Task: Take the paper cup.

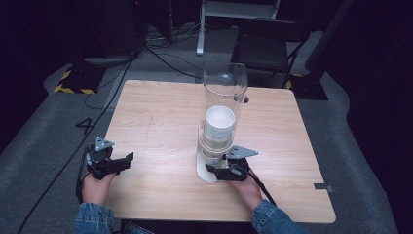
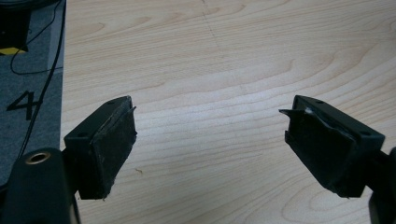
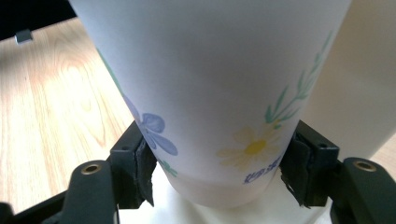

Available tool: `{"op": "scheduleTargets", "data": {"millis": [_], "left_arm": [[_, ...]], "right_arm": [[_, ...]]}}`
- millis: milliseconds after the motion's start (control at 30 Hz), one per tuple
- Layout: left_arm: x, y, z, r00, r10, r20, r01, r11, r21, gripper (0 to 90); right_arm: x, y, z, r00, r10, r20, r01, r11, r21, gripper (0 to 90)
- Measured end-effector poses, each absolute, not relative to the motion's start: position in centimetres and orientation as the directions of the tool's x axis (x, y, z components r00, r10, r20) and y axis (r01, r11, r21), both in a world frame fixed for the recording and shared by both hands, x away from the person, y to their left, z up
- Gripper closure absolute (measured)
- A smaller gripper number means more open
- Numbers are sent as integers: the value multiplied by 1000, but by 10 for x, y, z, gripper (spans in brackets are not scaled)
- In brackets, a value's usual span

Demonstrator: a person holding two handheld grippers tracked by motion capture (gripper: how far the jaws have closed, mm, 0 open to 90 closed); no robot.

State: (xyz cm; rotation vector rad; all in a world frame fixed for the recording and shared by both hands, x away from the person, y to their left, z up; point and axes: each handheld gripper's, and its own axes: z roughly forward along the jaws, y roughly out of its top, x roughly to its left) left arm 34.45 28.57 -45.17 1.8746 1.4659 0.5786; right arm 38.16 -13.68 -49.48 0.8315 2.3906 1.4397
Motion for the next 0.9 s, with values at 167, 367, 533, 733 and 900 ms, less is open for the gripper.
{"op": "scheduleTargets", "data": {"millis": [167, 367, 533, 733, 900], "left_arm": [[346, 285, -452, 274, 960, -63, 662, -140, 737, 162], [349, 282, -452, 277, 959, -64, 663, -142, 735, 162], [351, 279, -452, 279, 958, -63, 664, -145, 733, 162], [357, 276, -451, 287, 956, -61, 662, -152, 734, 162], [364, 270, -452, 302, 951, -66, 662, -159, 732, 162]], "right_arm": [[381, -135, -499, -811, 577, 91, 375, 395, 839, 349], [381, -137, -500, -808, 583, 89, 391, 417, 821, 348], [379, -138, -500, -806, 586, 80, 391, 427, 815, 348], [375, -147, -498, -795, 603, 58, 386, 430, 816, 348], [372, -153, -498, -788, 614, 49, 389, 435, 812, 349]]}}
